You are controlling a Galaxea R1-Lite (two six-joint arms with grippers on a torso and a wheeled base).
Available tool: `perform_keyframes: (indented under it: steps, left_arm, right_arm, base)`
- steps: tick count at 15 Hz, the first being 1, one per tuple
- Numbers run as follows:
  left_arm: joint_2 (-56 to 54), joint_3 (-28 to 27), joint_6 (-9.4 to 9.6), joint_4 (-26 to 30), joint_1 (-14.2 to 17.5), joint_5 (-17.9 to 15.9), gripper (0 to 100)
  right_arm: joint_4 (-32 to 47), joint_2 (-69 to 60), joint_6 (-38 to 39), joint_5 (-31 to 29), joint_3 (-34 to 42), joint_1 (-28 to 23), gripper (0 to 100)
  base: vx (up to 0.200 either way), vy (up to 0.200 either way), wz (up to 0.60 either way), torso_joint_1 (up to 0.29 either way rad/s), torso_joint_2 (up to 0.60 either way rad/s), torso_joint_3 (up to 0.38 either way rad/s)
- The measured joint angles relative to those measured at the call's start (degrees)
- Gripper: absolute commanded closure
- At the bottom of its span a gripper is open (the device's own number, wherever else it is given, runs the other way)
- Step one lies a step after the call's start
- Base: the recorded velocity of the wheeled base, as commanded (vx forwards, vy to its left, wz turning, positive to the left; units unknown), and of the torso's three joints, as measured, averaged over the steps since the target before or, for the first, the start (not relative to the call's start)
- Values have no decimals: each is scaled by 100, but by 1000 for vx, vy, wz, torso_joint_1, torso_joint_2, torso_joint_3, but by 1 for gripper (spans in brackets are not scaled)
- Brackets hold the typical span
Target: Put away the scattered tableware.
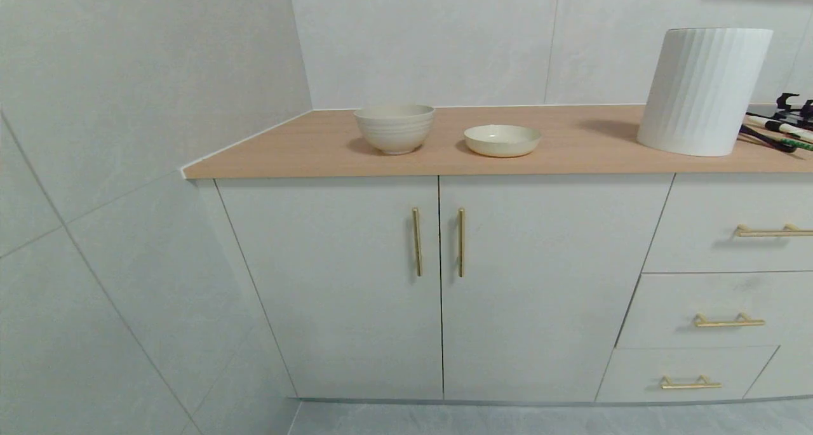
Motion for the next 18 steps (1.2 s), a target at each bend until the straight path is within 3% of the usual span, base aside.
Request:
perform_keyframes:
  steps: [7,11,18]
  left_arm:
    - [0,0,2,0,2,2,0]
    - [0,0,2,0,0,0,0]
    - [0,0,0,0,0,0,0]
  right_arm:
    - [-65,2761,77,980,-1270,980,0]
    - [-667,4982,77,1618,-2194,1386,0]
    - [-1970,8663,200,1517,-3903,2461,0]
  base:
    - [0,0,0,0,0,0]
    - [0,0,0,0,0,0]
    - [0,0,0,0,0,0]
